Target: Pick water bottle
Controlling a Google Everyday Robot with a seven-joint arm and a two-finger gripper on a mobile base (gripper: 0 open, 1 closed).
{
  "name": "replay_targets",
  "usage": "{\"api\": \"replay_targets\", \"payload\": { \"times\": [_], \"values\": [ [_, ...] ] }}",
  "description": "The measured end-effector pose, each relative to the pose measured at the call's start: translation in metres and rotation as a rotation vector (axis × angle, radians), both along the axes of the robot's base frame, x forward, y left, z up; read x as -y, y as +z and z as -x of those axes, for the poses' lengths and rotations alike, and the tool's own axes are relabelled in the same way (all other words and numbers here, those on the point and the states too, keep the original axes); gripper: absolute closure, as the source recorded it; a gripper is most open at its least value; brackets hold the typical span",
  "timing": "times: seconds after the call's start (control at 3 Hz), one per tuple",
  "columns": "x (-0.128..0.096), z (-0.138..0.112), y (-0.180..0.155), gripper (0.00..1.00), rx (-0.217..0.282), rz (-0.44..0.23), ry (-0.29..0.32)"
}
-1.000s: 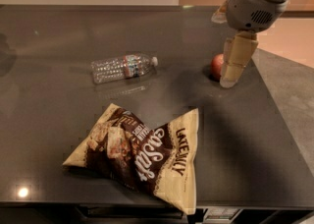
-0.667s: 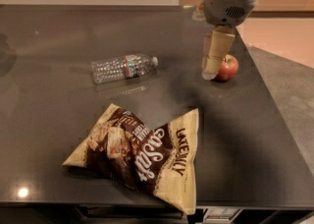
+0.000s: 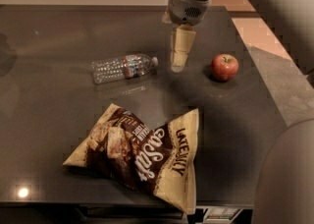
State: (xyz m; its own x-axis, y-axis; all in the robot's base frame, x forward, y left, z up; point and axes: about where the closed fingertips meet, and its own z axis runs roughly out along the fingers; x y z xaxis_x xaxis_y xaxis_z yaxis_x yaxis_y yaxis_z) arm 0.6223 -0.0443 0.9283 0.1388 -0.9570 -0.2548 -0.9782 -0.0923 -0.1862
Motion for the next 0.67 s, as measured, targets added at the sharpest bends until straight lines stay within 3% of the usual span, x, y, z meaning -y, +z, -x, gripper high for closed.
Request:
{"api": "replay_targets", "payload": {
  "times": [0.67],
  "values": [
    [-0.052,-0.027,-0.034,0.0,-0.041,0.0,0.06]
  ]
}}
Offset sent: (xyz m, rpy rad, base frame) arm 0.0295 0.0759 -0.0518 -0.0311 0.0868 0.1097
